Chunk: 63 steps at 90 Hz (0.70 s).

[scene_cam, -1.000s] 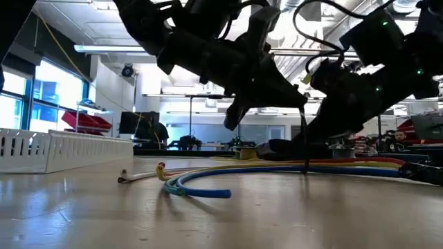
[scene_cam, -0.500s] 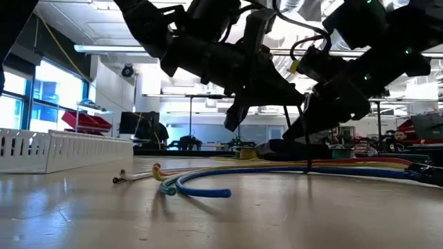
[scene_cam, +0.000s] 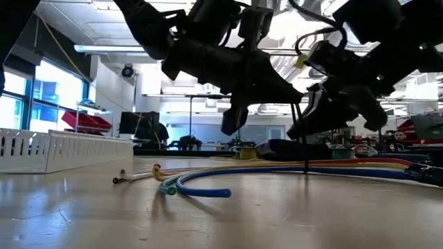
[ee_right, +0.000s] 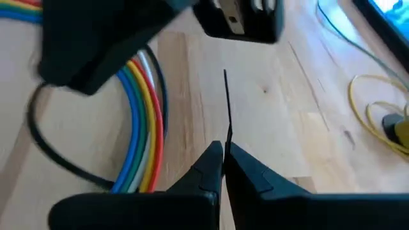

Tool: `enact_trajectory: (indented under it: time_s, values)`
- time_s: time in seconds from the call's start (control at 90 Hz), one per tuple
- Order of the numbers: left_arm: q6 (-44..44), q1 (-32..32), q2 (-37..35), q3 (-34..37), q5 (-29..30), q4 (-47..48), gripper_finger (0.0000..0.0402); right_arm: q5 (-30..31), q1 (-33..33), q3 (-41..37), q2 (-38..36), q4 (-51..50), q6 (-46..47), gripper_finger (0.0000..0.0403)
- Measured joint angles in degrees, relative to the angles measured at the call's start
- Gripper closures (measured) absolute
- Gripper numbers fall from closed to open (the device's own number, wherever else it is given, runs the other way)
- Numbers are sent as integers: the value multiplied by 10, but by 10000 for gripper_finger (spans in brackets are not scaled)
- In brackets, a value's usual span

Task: Ziptie cables
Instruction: Wrap the cables together using a black zip tie

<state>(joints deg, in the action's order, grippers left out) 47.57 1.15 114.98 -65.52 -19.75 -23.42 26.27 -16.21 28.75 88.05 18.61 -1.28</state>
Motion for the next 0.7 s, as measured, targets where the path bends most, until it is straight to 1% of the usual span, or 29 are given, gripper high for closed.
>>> enact_trajectory:
  time_s: [0.089,0.244,0.378,0.7]
  values:
    - [4,-3,2,0,-24,-1,402,14,-7,2,0,-2,-21,403]
    - [4,-4,3,0,-43,-2,402,20,-10,23,0,-14,-50,403]
    - [4,-4,3,0,-48,-5,402,20,-10,38,6,-38,-69,403]
    - [-8,-4,3,0,-52,-10,402,0,-10,39,9,-38,-81,403]
